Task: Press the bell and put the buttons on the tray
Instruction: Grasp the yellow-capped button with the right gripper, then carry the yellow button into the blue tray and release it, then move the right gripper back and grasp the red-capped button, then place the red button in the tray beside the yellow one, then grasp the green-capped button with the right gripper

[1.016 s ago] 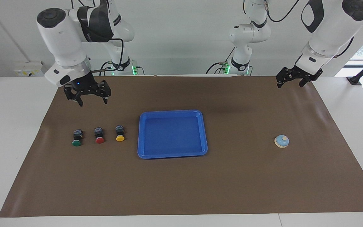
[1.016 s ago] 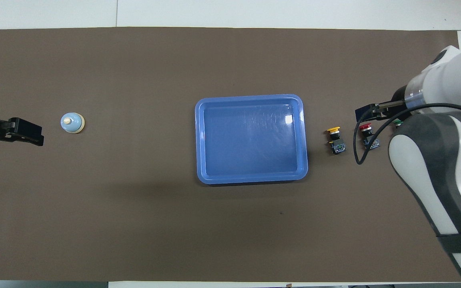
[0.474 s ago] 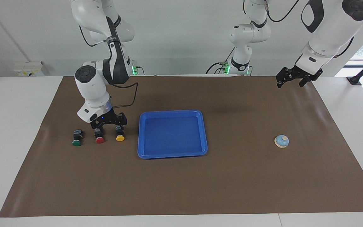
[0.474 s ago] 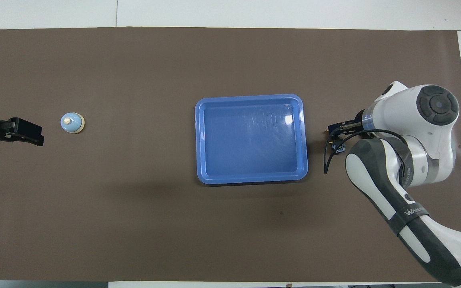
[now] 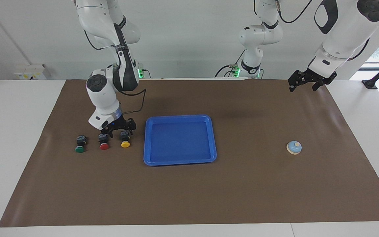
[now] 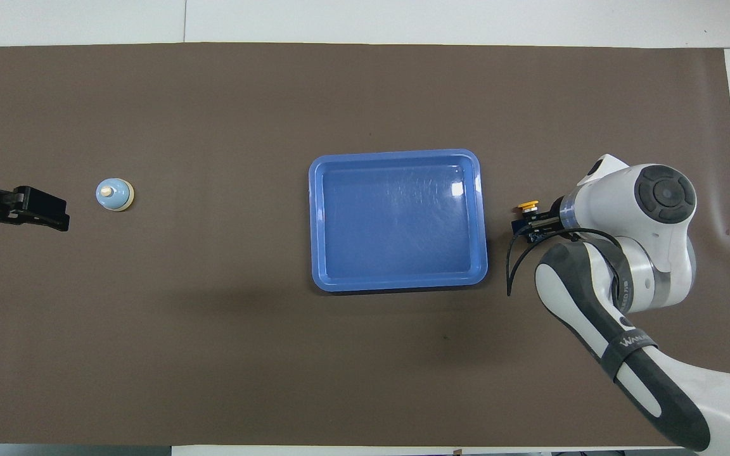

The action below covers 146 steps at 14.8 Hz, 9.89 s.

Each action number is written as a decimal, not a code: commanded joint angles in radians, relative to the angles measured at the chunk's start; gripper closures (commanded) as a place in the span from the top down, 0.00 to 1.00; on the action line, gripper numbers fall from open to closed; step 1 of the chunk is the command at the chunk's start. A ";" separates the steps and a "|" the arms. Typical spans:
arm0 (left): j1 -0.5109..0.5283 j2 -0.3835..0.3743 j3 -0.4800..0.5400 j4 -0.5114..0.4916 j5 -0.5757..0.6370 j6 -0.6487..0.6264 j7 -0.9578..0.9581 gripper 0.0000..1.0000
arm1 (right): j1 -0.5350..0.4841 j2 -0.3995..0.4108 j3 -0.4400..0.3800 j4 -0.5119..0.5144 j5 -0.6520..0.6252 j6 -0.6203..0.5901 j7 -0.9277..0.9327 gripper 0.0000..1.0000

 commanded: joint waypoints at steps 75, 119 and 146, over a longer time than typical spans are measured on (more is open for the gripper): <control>-0.003 0.003 0.004 0.012 0.017 -0.022 0.001 1.00 | -0.259 0.018 0.090 -0.014 -0.011 -0.012 -0.347 0.02; -0.003 0.003 0.004 0.012 0.017 -0.022 0.001 1.00 | 0.422 0.366 0.090 0.633 -0.081 -0.242 0.684 0.81; -0.003 0.003 0.004 0.012 0.017 -0.022 0.000 1.00 | -0.386 0.064 0.088 0.101 -0.086 -0.039 -0.301 1.00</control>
